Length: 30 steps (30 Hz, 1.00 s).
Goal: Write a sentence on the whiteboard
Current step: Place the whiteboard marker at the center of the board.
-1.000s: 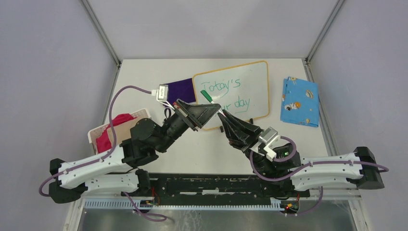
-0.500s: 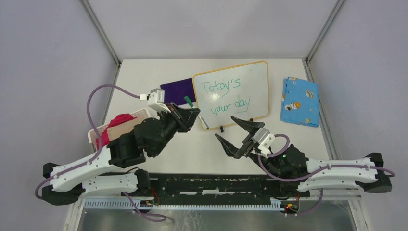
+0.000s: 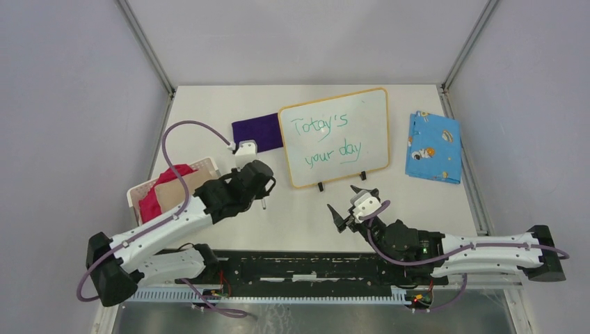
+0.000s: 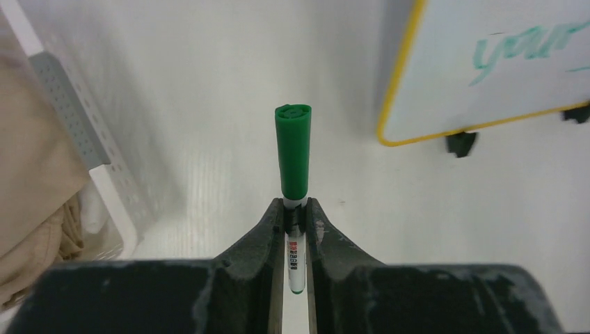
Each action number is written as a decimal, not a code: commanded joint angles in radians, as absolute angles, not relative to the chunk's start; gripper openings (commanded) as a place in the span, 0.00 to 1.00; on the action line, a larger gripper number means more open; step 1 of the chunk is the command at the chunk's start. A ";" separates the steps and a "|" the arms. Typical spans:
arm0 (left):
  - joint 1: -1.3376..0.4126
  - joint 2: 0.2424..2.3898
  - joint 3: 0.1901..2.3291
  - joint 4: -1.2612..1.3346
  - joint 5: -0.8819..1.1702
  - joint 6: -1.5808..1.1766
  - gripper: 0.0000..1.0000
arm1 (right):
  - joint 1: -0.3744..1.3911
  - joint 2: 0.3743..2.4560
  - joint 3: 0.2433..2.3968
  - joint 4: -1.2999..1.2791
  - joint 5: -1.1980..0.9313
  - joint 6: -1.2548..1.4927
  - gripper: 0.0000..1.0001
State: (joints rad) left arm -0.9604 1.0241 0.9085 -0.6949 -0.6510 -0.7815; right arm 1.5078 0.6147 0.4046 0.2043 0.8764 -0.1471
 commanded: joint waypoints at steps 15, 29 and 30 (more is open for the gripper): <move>-0.669 1.434 0.899 -0.537 -0.339 -0.674 0.07 | 1.475 0.625 0.424 0.116 0.954 -0.039 0.82; -0.655 1.541 0.873 -0.470 -0.289 -0.655 0.31 | 1.474 0.632 0.449 0.105 0.966 -0.058 0.82; -0.655 1.539 0.873 -0.470 -0.288 -0.654 0.34 | 1.474 0.630 0.449 0.104 0.966 -0.059 0.81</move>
